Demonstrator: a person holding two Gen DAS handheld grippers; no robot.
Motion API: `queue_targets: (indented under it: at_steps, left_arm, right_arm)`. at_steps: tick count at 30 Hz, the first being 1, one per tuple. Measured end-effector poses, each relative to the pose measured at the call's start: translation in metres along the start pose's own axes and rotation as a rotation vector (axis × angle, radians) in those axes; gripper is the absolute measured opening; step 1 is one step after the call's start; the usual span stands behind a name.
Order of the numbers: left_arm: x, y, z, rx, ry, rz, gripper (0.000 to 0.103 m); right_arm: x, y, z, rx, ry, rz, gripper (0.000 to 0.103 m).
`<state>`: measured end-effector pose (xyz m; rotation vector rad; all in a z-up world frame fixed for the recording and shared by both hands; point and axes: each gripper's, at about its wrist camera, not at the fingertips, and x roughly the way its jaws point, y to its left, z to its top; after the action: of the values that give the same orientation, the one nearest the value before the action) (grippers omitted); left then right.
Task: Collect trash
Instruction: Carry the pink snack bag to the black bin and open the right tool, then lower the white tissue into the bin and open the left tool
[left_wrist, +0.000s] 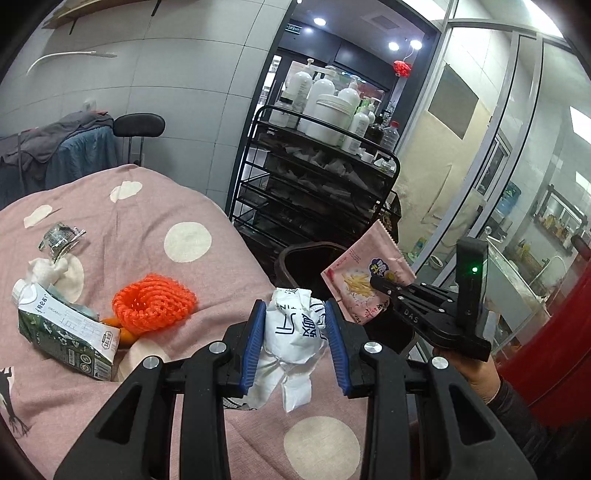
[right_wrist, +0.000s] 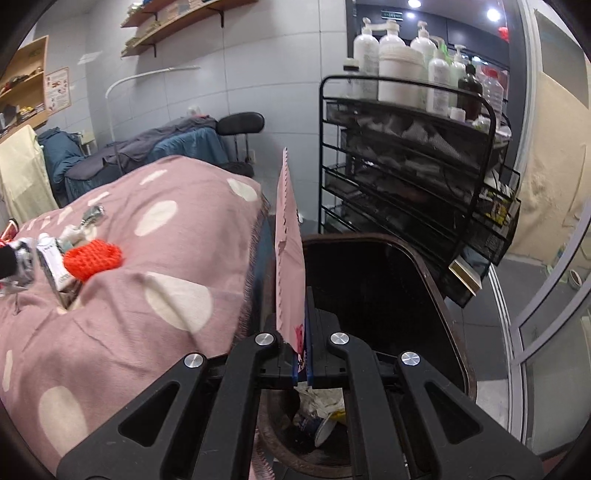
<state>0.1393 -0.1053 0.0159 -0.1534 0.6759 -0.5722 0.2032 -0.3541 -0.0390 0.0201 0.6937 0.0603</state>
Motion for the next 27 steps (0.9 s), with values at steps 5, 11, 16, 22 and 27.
queue_targets:
  at_steps: [5,11,16,22,27]
  left_arm:
    - [0.005,-0.006,0.0,0.017,0.014,-0.012,0.033]
    - [0.013,-0.01,0.001,0.026,0.03,-0.029,0.033]
    - [0.02,-0.014,0.0,0.035,0.045,-0.039,0.033]
    - [0.031,-0.024,0.004,0.05,0.057,-0.059,0.033]
    - [0.044,-0.035,0.009,0.072,0.068,-0.073,0.033]
  right_arm:
    - [0.021,-0.01,-0.008,0.028,0.073,-0.066,0.004]
    - [0.031,-0.014,-0.017,0.047,0.125,-0.07,0.016]
    - [0.018,-0.013,-0.022,0.052,0.064,-0.104,0.081]
    - [0.004,-0.012,-0.025,0.058,0.047,-0.101,0.081]
    - [-0.012,-0.011,-0.032,0.065,0.021,-0.098,0.086]
